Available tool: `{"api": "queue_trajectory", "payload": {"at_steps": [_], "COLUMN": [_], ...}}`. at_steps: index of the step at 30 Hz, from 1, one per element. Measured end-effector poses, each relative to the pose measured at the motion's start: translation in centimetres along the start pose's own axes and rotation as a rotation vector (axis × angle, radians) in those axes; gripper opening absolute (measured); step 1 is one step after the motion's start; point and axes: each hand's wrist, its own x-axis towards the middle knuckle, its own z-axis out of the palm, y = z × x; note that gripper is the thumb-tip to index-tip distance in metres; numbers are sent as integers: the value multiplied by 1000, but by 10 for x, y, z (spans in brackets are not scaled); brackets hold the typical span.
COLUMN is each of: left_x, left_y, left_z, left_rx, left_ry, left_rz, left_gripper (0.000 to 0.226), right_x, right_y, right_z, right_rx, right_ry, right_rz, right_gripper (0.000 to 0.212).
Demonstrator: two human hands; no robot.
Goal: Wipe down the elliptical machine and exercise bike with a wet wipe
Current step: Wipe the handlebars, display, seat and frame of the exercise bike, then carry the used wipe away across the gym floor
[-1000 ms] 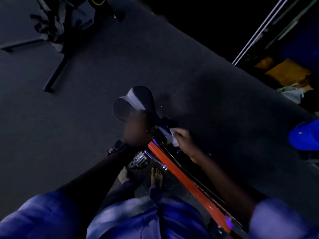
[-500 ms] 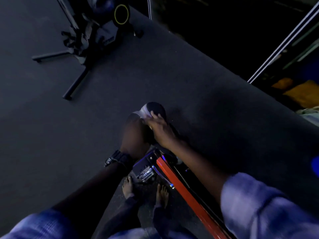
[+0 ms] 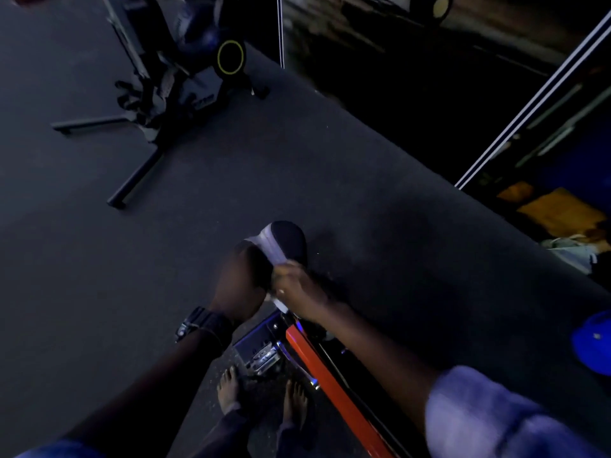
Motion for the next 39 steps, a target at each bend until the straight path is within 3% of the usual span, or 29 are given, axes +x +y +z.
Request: {"api": "queue_trajectory", "payload": {"at_steps": [3,8,13,16,18,20,26,31,34,39], "left_x": [-1,0,4,13,24,38,51,7,-26,-79], "left_y": [1,6,5,17,25,35,63,69,70,43], "left_z": [-1,-3,-17,-37,-60,-94,-254,-385,-449,-524], "left_rx": [27,62,-29,-135,-242,-318,-524,-678,-721,-740], "left_ry": [44,30,-45,-23,69,177,516,783,915,1098], "left_rz": [5,5,-16,-165,-222,-206,-60,98,166,205], "left_gripper": [71,29,43,41,46,48,39,5,15,12], "right_x": [-14,13,-23,-11,12,43,125,158,167,185], "right_y": [17,8,27,13,-3,-28,-168,-299,-370,-475], "right_z": [-17,-20,-21,-45,-62,-84,-183,-236,-246,-238], "right_rx": [99,14,-43,-117,-97,88,630,828,860,837], "right_ry": [23,80,-6,-135,-91,46,338,345,334,284], "right_rz": [-48,37,-82,119,188,234,47,-254,-406,-614], "right_gripper": [9,18,28,21,14,9,5,10,7,11]}}
